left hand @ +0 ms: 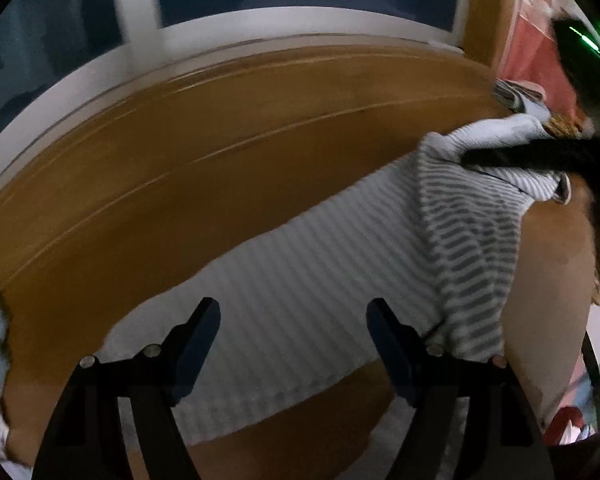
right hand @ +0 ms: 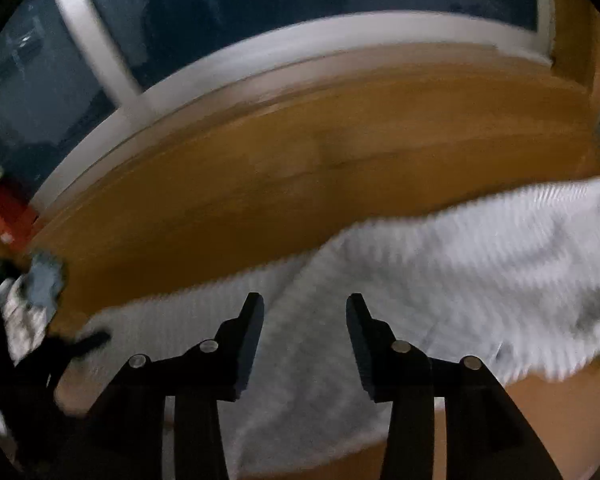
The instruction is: Fold clothes
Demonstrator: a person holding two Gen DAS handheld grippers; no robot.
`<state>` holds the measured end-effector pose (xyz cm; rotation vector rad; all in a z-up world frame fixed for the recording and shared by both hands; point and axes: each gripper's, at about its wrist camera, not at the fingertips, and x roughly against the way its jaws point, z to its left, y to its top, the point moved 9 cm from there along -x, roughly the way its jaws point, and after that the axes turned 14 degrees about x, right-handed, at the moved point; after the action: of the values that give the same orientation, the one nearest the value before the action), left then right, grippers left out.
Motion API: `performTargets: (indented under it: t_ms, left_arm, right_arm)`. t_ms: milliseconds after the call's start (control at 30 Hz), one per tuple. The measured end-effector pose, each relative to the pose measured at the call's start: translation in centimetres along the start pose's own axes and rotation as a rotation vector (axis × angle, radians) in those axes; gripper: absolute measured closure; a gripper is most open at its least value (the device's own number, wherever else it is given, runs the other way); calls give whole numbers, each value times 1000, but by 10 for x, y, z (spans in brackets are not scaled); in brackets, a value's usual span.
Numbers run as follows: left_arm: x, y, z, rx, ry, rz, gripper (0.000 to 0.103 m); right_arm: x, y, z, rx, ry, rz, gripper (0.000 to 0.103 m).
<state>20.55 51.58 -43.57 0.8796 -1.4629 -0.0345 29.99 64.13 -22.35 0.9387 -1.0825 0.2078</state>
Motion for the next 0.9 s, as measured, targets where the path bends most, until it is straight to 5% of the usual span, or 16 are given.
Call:
performTargets:
  t_ms: [200,467,567,600,633,900]
  left_arm:
    - [-1,-15,27,62,11,27,29]
    - [-22,-15,25,86,-1,31,29]
    - [-10,-17,31,72,2,16,29]
    - [-5,-19,34,67,6,12,29]
    - [-5,-19,36,64,10,9,29]
    - [-15,-24,45,11,22,49,29]
  right_arm:
    - [8,-57,76,114,143,123,60]
    - [-14,-79,88,244,1,244,60]
    - [-13,-81,88,298,-49,237,67]
    - [-11,-80,87,309,-69,230,76]
    - [-9,-79,86,313,-79,219,99]
    - [46,-23,92,246,68,19,99]
